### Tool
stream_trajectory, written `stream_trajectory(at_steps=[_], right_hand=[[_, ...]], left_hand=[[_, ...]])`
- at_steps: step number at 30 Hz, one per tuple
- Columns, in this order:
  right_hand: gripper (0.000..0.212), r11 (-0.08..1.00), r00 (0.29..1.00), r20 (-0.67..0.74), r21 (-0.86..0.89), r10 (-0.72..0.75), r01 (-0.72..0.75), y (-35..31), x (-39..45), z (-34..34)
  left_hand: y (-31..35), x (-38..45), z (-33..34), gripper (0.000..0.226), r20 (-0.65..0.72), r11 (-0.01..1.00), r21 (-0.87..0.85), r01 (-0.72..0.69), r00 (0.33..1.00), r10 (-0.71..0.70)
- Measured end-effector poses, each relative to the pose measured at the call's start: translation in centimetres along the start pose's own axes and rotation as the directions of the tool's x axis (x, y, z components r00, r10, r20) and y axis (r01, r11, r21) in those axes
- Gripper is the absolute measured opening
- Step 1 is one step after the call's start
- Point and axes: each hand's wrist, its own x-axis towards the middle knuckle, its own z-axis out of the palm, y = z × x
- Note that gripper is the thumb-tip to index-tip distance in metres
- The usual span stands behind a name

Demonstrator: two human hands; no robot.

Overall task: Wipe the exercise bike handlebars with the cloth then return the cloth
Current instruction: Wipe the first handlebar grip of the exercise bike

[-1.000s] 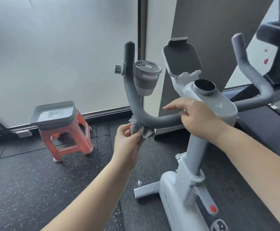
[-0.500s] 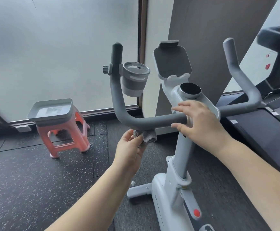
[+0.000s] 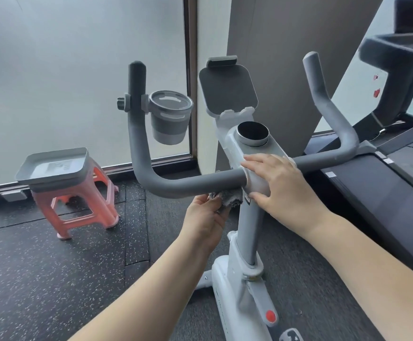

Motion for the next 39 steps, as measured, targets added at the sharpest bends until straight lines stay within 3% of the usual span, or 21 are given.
stream_trajectory(at_steps=[12, 25, 30, 33, 35, 36, 37, 39], right_hand=[[0.065, 0.998, 0.999, 0.016, -0.039, 0.046, -0.045, 0.0, 0.2, -0.1], [0.056, 0.991, 0.991, -0.062, -0.066, 0.115, -0.119, -2.1, 0.3, 0.9], [0.056, 0.985, 0.983, -0.065, -0.008, 0.173, -0.174, -3.1, 0.2, 1.1], [0.057, 0.981, 0.98, -0.054, -0.012, 0.191, -0.192, -3.4, 0.1, 1.4], [0.058, 0.981, 0.98, -0.045, -0.018, 0.193, -0.194, -3.5, 0.0, 1.5], [0.058, 0.981, 0.98, -0.041, -0.02, 0.193, -0.194, -3.5, 0.0, 1.5], [0.059, 0.98, 0.98, -0.037, -0.023, 0.195, -0.196, -3.6, 0.0, 1.5], [0.06, 0.979, 0.979, -0.029, -0.028, 0.201, -0.202, -3.6, 0.0, 1.4]], left_hand=[[1.4, -0.5, -1.3, 0.031, -0.069, 0.997, -0.022, 0.069, 0.995, -0.07], [7.2, -3.1, -5.9, 0.036, -0.159, 0.993, -0.096, 0.063, 0.984, -0.078], [9.1, -3.6, -7.4, 0.036, -0.203, 0.994, -0.112, -0.003, 0.979, -0.02], [10.3, -4.1, -7.9, 0.03, -0.209, 0.991, 0.01, -0.132, 0.969, 0.131], [10.6, -4.9, -8.2, 0.027, -0.159, 0.928, 0.228, -0.293, 0.929, 0.333], [10.8, -5.3, -8.4, 0.026, -0.112, 0.851, 0.353, -0.388, 0.886, 0.451], [11.0, -5.6, -8.7, 0.026, -0.044, 0.723, 0.492, -0.484, 0.816, 0.576], [11.7, -5.8, -8.7, 0.03, 0.196, 0.303, 0.722, -0.622, 0.604, 0.773]])
